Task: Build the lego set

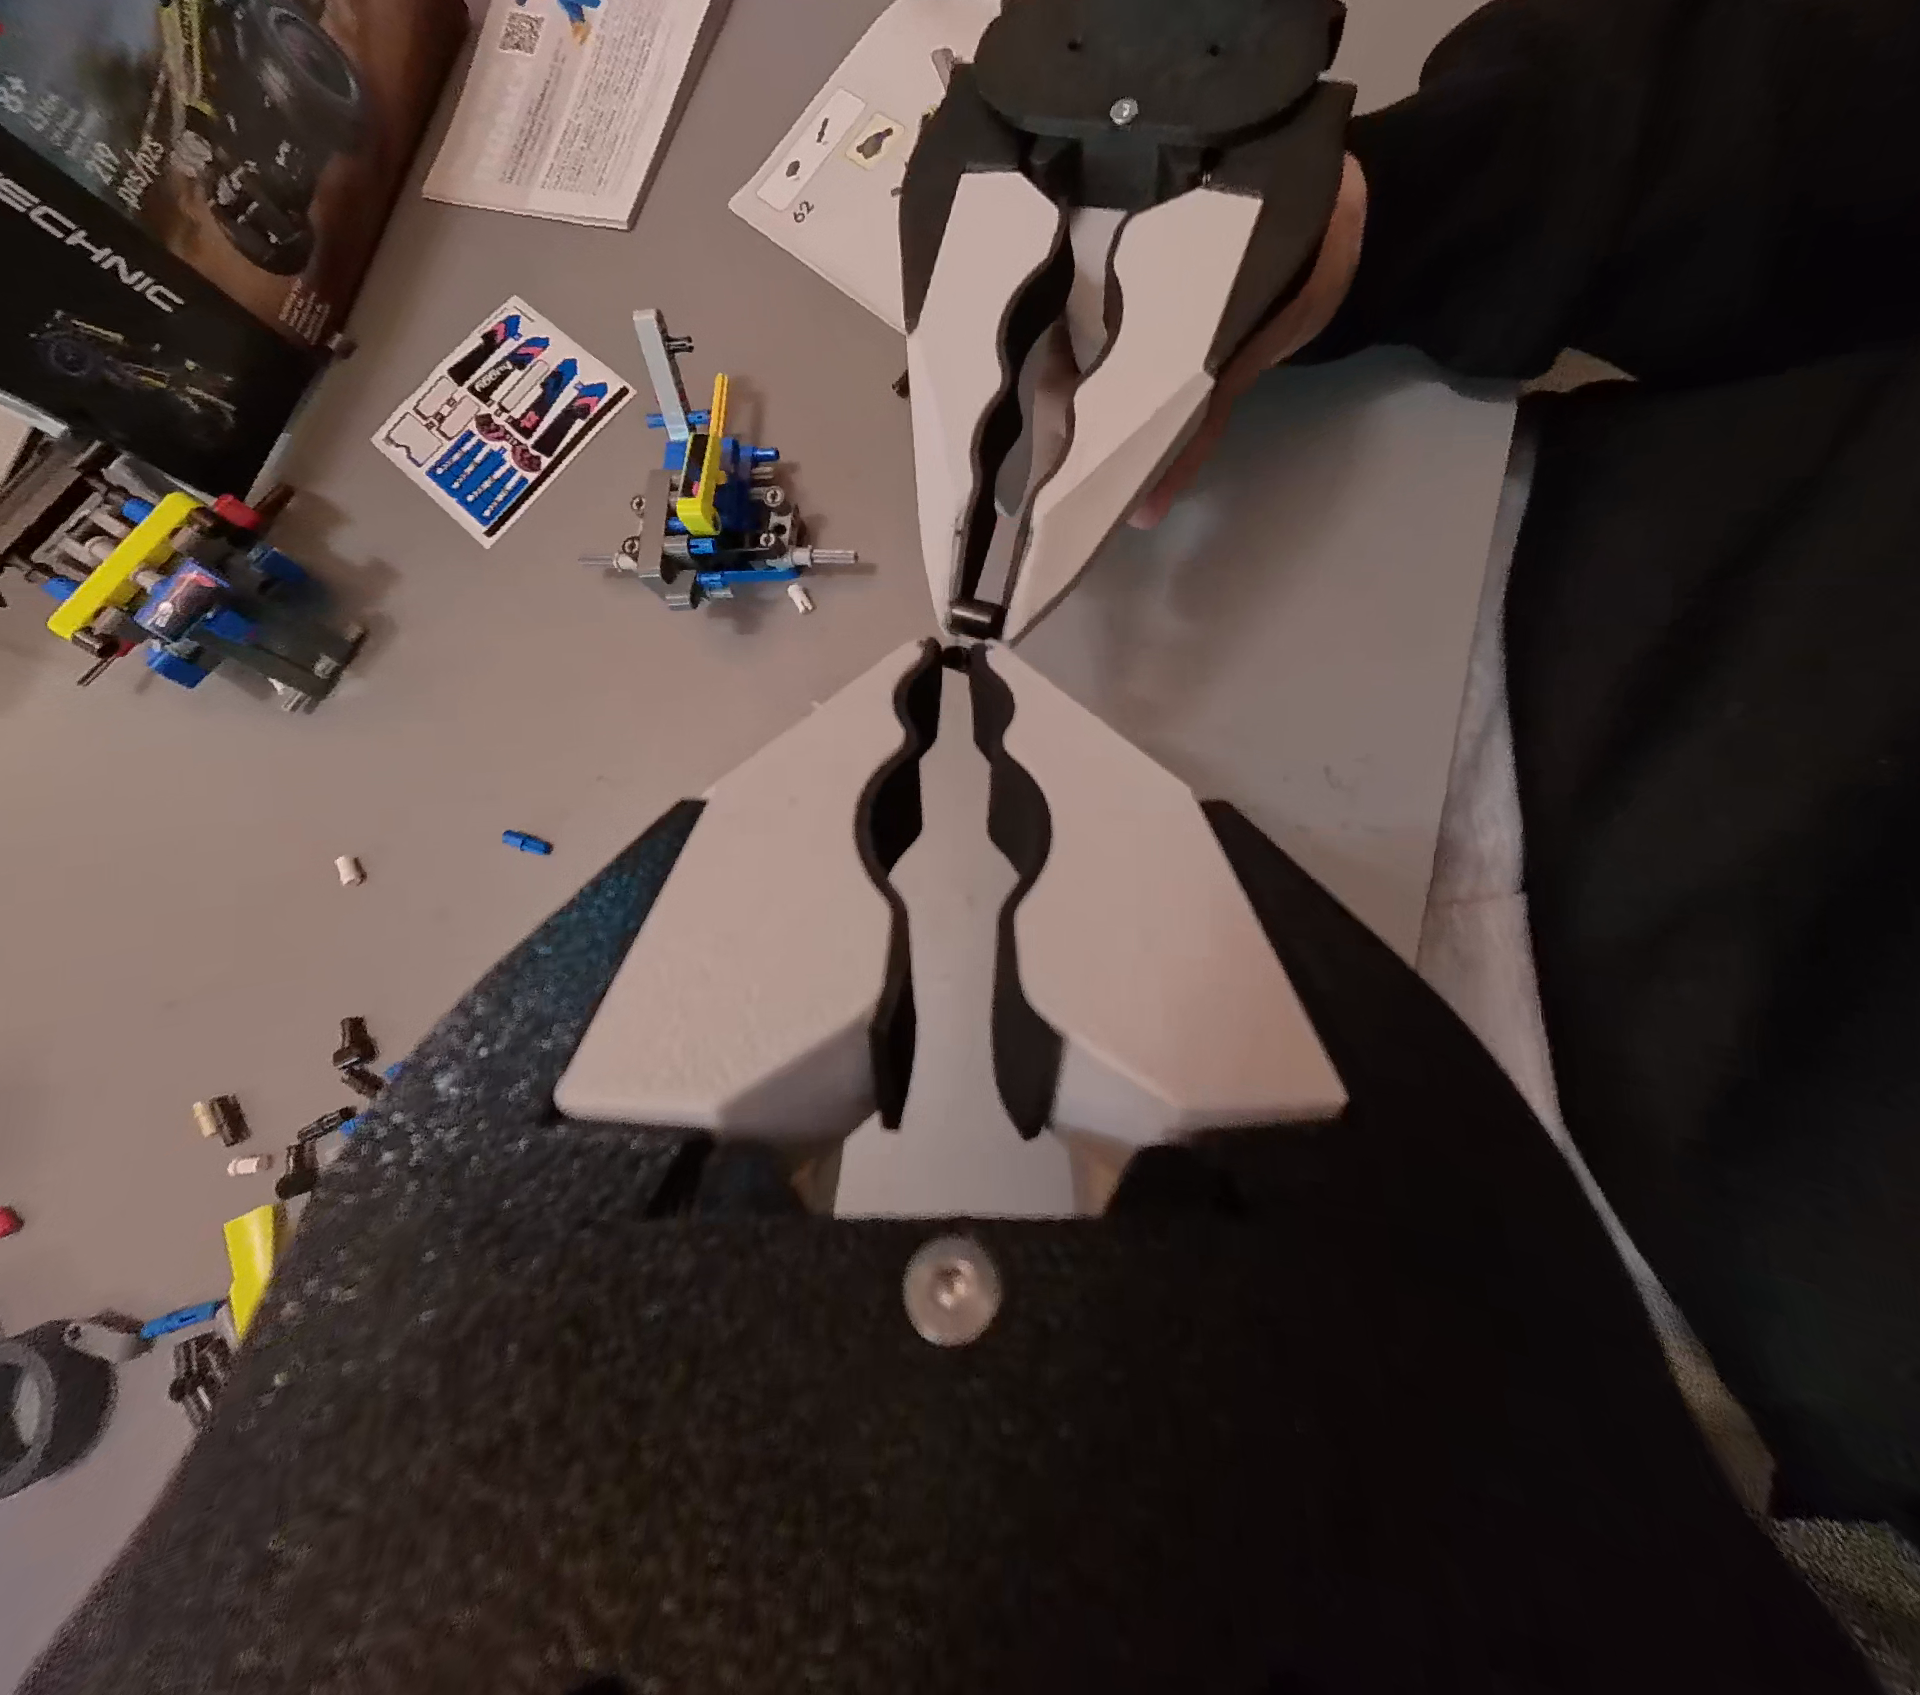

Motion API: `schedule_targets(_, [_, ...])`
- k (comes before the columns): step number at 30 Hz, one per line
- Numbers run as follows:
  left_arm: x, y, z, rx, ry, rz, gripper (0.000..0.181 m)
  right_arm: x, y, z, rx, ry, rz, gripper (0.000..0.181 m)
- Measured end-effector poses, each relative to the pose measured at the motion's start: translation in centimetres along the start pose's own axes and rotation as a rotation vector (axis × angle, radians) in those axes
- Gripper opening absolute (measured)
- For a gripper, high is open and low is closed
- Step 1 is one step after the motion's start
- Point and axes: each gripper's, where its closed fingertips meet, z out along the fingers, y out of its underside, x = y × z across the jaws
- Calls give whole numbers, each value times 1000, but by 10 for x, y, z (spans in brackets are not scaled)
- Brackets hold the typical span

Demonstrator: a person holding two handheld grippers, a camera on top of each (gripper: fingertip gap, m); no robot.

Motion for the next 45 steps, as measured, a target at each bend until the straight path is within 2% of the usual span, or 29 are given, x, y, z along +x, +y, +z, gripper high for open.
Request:
schedule_targets(5, [-2,6,4,-33,2,-8,1,3,5,1,-34,25,-35,7])
schedule_targets(10, [-3,2,4,53,47,-74,1,4,2,-1,-20,39,-42,7])
schedule_targets(22, [-6,5,13,45,51,-86,1,10,3,-2,-24,71,-56,6])
schedule_targets(25, [16,8,35,19,148,-61,0,1,-9,-2,56,21,-42,5])
schedule_targets(26, [22,17,51,-48,145,-38,0,-5,-20,4,103,-1,-18,4])
schedule_targets(27, [16,34,59,-145,85,-4,0,-11,-11,16,37,-9,-40,0])
schedule_targets(28, [12,43,62,-173,68,-11,0,-5,4,19,-55,41,-87,0])
schedule_targets(29, [7,46,61,-146,63,-63,0,-1,8,14,-74,46,-78,0])
schedule_targets(31, [-15,60,60,-121,-37,-161,0,21,-1,-2,-34,128,6,0])
schedule_targets(33, [-19,76,69,-121,-49,-264,0,41,16,-14,-138,197,27,0])
schedule_targets(34, [-18,79,74,-103,-59,-297,0,52,16,-20,-132,261,29,0])
schedule_targets(35, [-10,80,77,-82,-19,-300,0,55,16,-23,-135,271,48,0])
schedule_targets(37, [0,81,77,-38,17,-292,0,53,30,-26,-243,232,89,0])
schedule_targets(39, [-3,89,70,-22,5,-305,0,48,31,-28,-242,206,30,0])
schedule_targets(41, [-14,98,62,-14,-30,-343,0,53,32,-28,-244,221,53,0])
schedule_targets(45, [-30,87,44,111,-45,-391,2,53,31,-26,-241,238,16,0])
